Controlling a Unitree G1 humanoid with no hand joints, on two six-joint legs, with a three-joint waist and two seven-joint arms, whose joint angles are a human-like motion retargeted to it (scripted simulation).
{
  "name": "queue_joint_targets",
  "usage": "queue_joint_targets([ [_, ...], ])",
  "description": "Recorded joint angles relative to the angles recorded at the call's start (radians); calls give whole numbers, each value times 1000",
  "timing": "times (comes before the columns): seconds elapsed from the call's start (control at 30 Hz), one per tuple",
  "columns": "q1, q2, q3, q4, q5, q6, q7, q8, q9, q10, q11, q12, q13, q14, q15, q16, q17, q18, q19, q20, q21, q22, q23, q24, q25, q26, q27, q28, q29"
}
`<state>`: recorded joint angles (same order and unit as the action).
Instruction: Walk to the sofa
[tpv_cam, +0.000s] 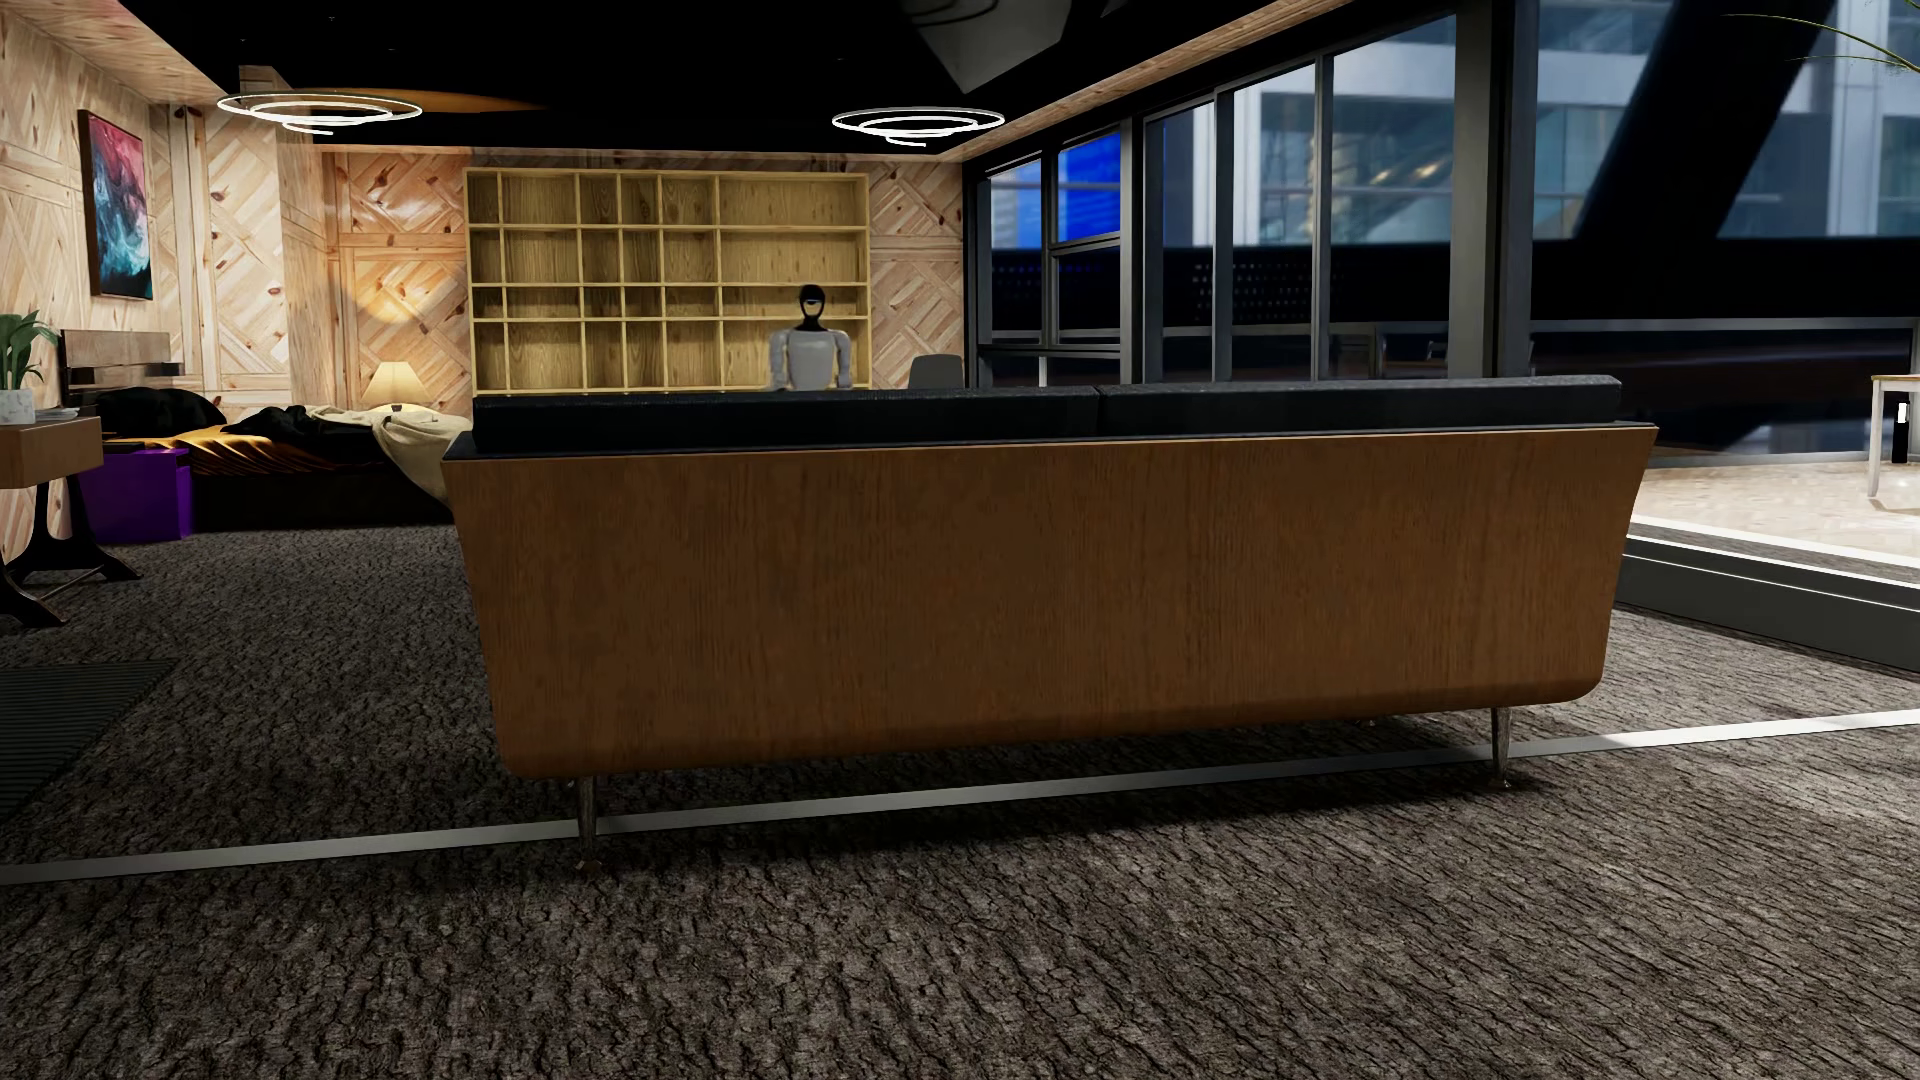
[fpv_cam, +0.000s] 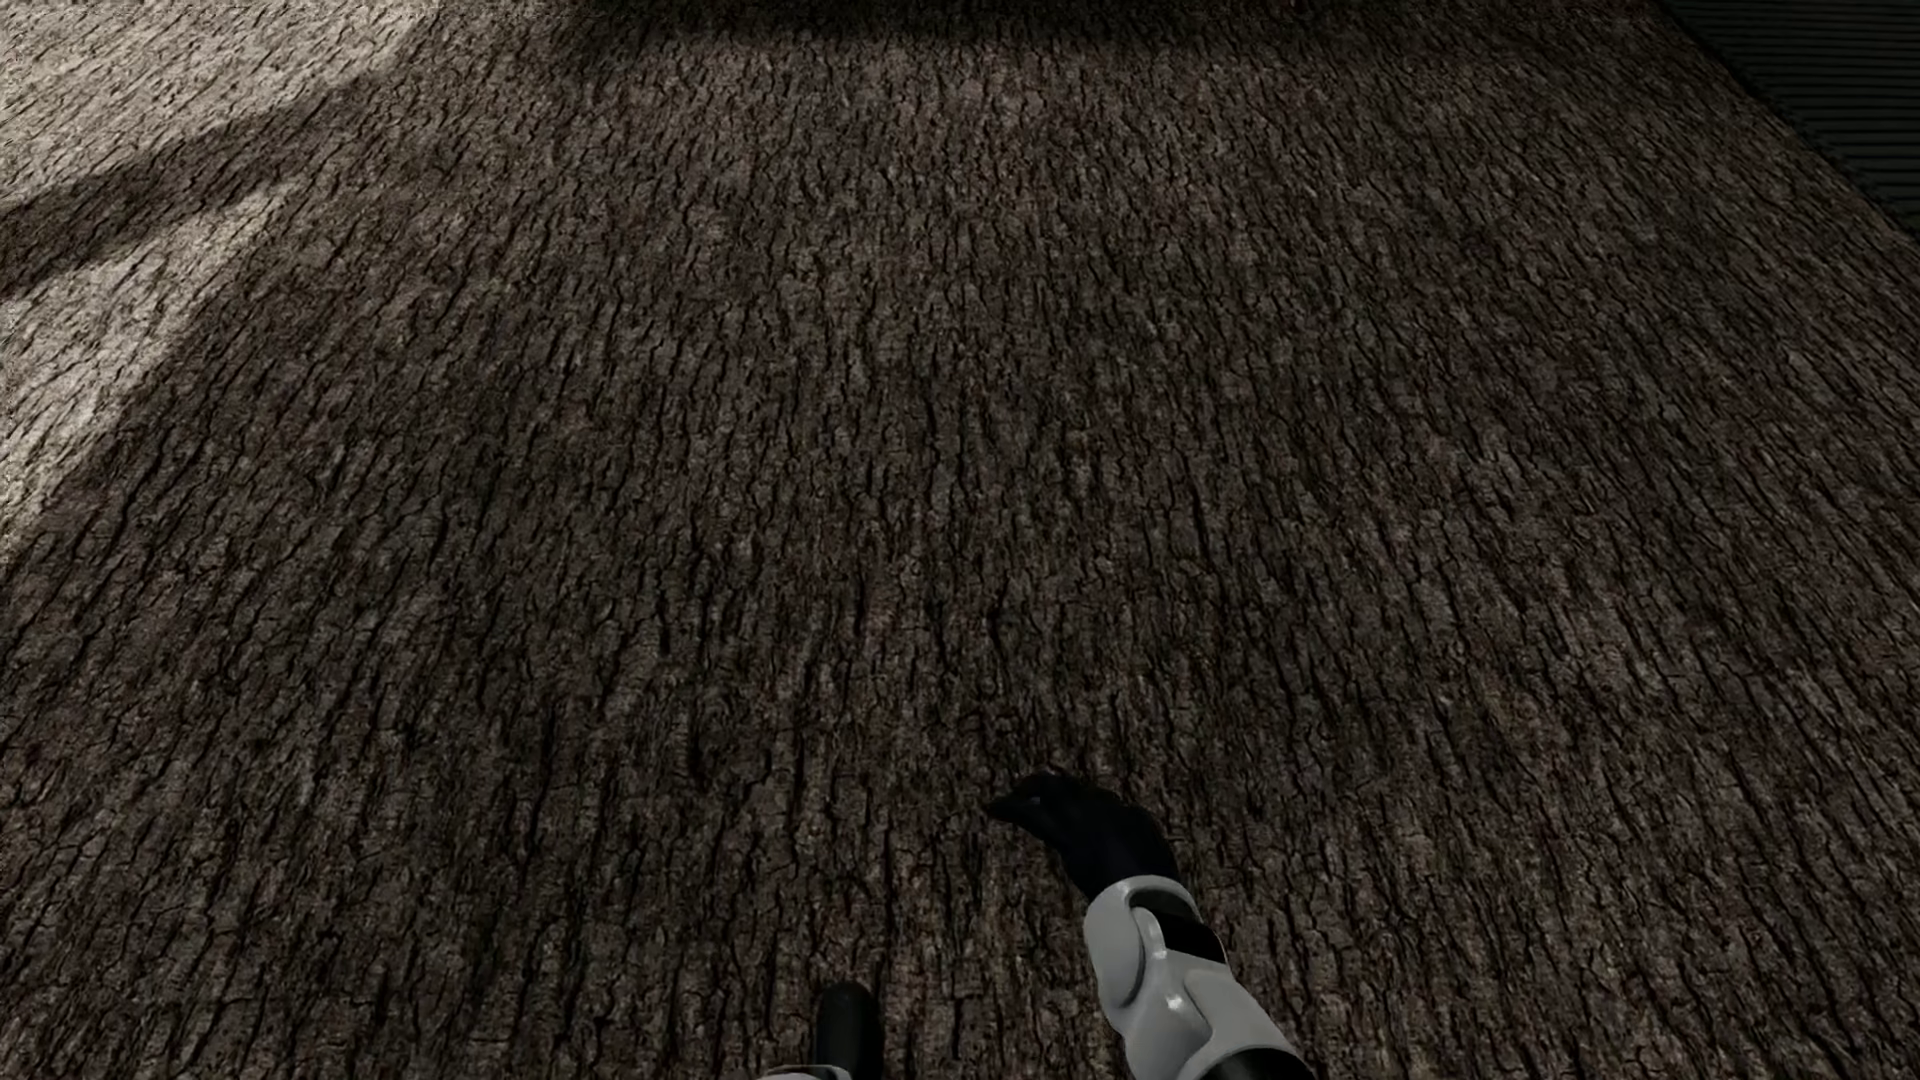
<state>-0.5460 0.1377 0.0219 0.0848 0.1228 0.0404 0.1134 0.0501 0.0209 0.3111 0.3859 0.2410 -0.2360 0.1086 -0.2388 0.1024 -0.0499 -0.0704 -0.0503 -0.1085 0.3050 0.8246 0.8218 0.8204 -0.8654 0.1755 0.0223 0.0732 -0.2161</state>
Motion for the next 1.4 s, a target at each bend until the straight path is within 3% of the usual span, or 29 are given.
queue_joint_targets([
  [0.03, 24, 11, 6, -21, -26, -20, 16, -13, -7, 34, 44, -10, 27, 0, 65, -12, -7, 22, -6, 3, 5, 16, 28, 13, 3, 5, 27, -11, 4],
  [0.1, 89, -31, 16, -77, -88, -62, 42, -34, -23, 54, 225, -33, 86, -62, 270, -32, -11, 78, 38, 21, 6, 33, 122, 27, 18, 5, 92, -19, 42],
  [0.17, 158, -166, 23, -127, -186, -98, 74, -76, -33, 63, 518, -60, 108, -131, 514, -50, -37, 107, 155, 48, 98, 23, 228, 25, -51, -9, 142, 6, 130],
  [0.2, 189, -244, 23, -149, -241, -114, 88, -92, -33, 74, 656, -91, 125, -170, 530, -58, -58, 116, 177, 57, 153, 8, 237, 22, -104, -7, 156, 16, 155],
  [0.23, 220, -331, 20, -170, -267, -129, 99, -88, -29, 87, 776, -105, 150, -209, 486, -57, -77, 124, 156, 62, 169, 6, 217, 19, -123, -33, 171, 44, 143],
  [0.27, 253, -414, 15, -188, -272, -140, 106, -74, -23, 100, 856, -124, 181, -247, 432, -53, -89, 128, 142, 63, 139, 2, 183, 17, -93, -57, 179, 68, 104],
  [0.33, 326, -559, -1, -212, -259, -153, 110, -49, -10, 121, 884, -183, 263, -321, 291, -44, -99, 130, 117, 66, 30, 15, 104, 19, 36, -85, 159, 107, 40],
  [0.4, 405, -658, -26, -222, -225, -156, 104, -32, -1, 125, 734, -221, 317, -385, 155, -34, -111, 125, 76, 58, -20, 13, 55, 18, 119, -102, 131, 118, 49],
  [0.47, 489, -699, -55, -220, -192, -151, 90, -26, 0, 95, 425, -249, 346, -428, 134, -16, -119, 115, 68, 25, -10, -1, 29, 19, 112, -110, 126, 109, 61],
  [0.5, 534, -697, -69, -217, -170, -146, 83, -13, -2, 63, 232, -262, 361, -440, 188, -5, -118, 110, 56, 8, -13, -5, 21, 20, 106, -111, 126, 103, 64],
  [0.57, 622, -668, -90, -215, -142, -133, 64, -1, -8, -1, -137, -277, 395, -454, 251, 7, -100, 101, 86, -19, -47, -12, 16, 17, 113, -109, 138, 91, 50],
  [0.6, 654, -670, -95, -217, -137, -127, 56, 0, -9, -3, -207, -278, 409, -459, 258, 6, -93, 97, 115, -27, -61, -14, 24, 13, 110, -105, 153, 91, 23],
  [0.7, 742, -691, -102, -202, -106, -105, 33, -7, -15, 50, -44, -235, 420, -432, 358, 2, -64, 75, 49, -31, -48, -16, 128, 2, 55, -90, 205, 99, -43],
  [0.77, 756, -645, -103, -151, -70, -71, 19, -28, -23, 156, 21, -178, 414, -296, 357, 3, -28, 75, 41, -20, -71, 11, 205, -4, 50, -59, 227, 86, -29],
  [0.83, 653, -571, -102, -56, -34, -33, 10, -76, -25, 434, 26, -140, 405, -66, 290, 17, 6, -12, 25, -42, -106, 61, 221, 16, 59, -25, 212, 18, -20],
  [0.9, 475, -499, -93, 72, 8, 6, 1, -126, -20, 751, 11, -125, 384, 146, 233, 70, 25, -103, 14, -122, -108, 72, 187, 73, 51, -51, 156, -95, -22],
  [0.93, 384, -464, -86, 105, 31, 24, -17, -139, -16, 865, 6, -113, 359, 103, 203, 98, 26, -86, 5, -144, -93, 47, 169, 89, 39, -75, 129, -121, -20],
  [1.0, 218, -398, -71, 131, 71, 50, -49, -148, -5, 971, 19, -64, 281, -27, 140, 106, 17, -68, -9, -104, -51, -20, 174, 55, -2, -73, 90, -61, -17],
  [1.1, 58, -296, -39, 109, 99, 62, -67, -119, 0, 781, 35, -4, 155, -231, 51, 67, 16, -11, -19, 16, -47, -86, 167, -45, -12, -32, 94, 61, -19],
  [1.17, 14, -224, -15, 76, 97, 56, -62, -89, -5, 486, 10, -5, 94, -252, 15, 55, 16, 21, -18, 29, -55, -93, 134, -54, 11, -18, 81, 63, -28],
  [1.23, 8, -149, 3, 39, 91, 47, -43, -62, -13, 148, -37, -15, 55, -186, -4, 50, 8, -3, -16, 25, -26, -90, 87, -39, 19, -17, 51, 38, -35],
  [1.27, 15, -113, 10, 19, 87, 42, -41, -51, -17, -12, -56, -20, 44, -163, -12, 46, -3, -50, -15, 29, 13, -89, 63, -33, 4, -16, 32, 26, -42],
  [1.33, 10, -52, 23, -13, 85, 34, -46, -33, -22, -119, -48, -23, 44, -141, -37, 34, -24, -105, -11, 43, 98, -89, 29, -20, -34, -11, 1, 6, -70],
  [1.4, -4, 19, 36, -54, 65, 19, -59, -25, -30, 8, -23, -26, 83, -40, -19, 14, -38, 16, -1, 50, 135, -75, 34, -5, -34, -7, 8, -13, -108],
])
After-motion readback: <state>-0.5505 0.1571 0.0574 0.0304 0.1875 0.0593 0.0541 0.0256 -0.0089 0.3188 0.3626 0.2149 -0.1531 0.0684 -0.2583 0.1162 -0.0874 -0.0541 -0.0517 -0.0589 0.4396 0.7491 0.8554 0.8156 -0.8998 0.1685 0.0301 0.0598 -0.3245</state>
